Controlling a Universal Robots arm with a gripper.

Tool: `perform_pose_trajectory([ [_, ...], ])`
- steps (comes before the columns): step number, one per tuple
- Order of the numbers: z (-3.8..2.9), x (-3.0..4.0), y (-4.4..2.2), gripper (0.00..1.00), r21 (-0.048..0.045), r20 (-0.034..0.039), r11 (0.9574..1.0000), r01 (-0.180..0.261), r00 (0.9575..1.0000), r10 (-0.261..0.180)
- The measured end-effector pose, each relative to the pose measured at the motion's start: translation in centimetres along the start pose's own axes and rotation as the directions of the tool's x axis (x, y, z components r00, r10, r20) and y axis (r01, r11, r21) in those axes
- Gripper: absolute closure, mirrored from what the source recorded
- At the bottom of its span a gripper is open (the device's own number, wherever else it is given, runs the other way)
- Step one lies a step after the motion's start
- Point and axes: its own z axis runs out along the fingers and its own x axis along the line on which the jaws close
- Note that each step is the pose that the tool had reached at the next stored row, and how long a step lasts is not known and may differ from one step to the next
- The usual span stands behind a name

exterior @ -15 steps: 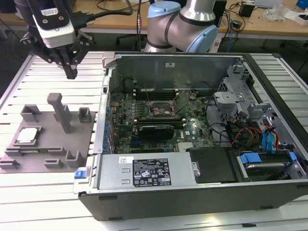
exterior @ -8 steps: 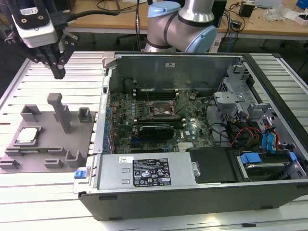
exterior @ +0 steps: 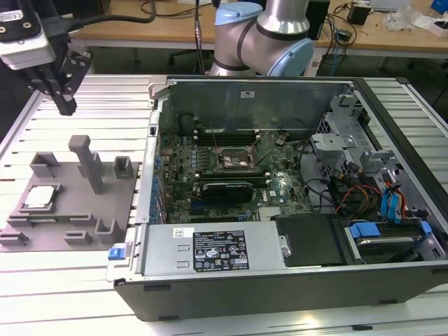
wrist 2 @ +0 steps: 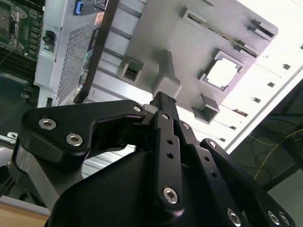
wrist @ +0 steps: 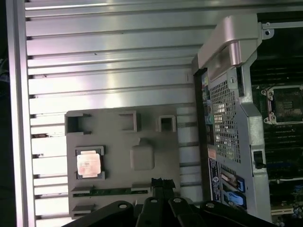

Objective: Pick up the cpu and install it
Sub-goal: 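Reach for the cpu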

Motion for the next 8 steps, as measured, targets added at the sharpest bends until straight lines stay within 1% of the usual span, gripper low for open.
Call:
perform_pose_trajectory([
  [5,0.10,1.53,-0.12,0.89,0.0000,0.0002,1.0000,0.000,1.0000,0.000],
  [6,0.13,1.72,-0.14,0.89,0.0000,0.0002,1.0000,0.000,1.0000,0.000],
  [7,0.19,2.06,-0.16,0.89,0.0000,0.0003,1.0000,0.000,1.0000,0.000],
  [8,0.28,2.56,-0.21,0.89,0.0000,0.0002,1.0000,0.000,1.0000,0.000],
])
